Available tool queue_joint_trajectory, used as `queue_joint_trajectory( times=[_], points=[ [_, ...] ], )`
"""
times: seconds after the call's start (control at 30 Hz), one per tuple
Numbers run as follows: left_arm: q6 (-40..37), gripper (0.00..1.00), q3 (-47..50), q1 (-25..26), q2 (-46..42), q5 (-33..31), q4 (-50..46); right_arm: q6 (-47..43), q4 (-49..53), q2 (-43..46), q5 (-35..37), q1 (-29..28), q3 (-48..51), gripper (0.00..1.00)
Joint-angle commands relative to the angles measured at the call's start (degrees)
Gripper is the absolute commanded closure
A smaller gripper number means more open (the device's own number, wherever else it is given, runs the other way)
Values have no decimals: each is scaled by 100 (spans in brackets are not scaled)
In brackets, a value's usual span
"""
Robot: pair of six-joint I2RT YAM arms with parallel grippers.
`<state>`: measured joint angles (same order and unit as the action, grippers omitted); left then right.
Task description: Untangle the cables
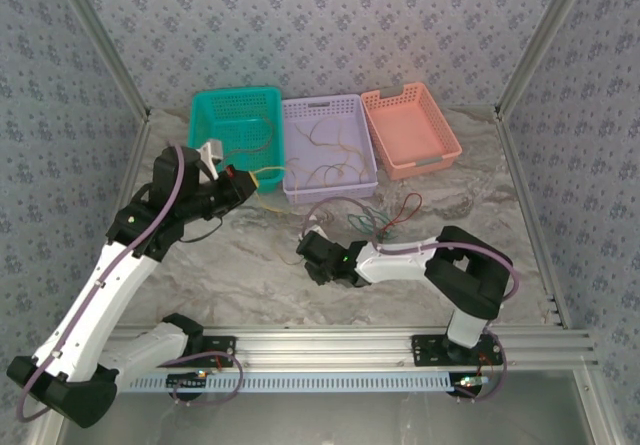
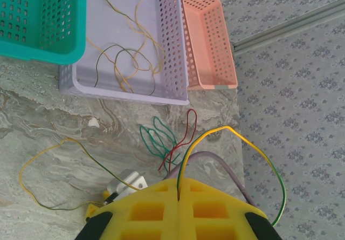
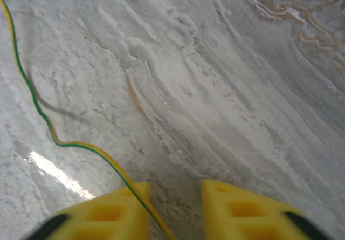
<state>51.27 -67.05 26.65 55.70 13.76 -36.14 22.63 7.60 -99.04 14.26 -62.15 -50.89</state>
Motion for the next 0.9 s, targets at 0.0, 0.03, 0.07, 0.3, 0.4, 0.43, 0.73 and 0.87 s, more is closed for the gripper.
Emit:
queue_joint_trajectory(
  times=[0.0,0.03,0.07,0.3,0.4,0.43,0.73,0.87],
  points=[
    [26,100,-227,-40,52,76,139,-85,287,-111,125,-87,-92,90],
    [71,100,-254,-58,87,73,213,-81,269,-28,243,-140,-42,98],
    [131,100,-301,-95,127,89,332,-75,254,83,366,-200,20,100],
    [1084,100,-799,-489,812,359,2198,-75,330,839,1030,-664,331,100],
    [1600,100,-918,-587,1164,311,3177,-120,285,1149,1181,-911,418,100],
    [1783,100,-977,-628,1299,287,3447,-159,241,1276,1218,-1006,457,100],
    [3022,100,-1451,-872,2366,-259,4531,-486,190,2585,1223,-1736,799,100],
    [2999,100,-1814,-857,2814,-345,4317,-449,441,3617,1266,-1710,947,100]
  ],
)
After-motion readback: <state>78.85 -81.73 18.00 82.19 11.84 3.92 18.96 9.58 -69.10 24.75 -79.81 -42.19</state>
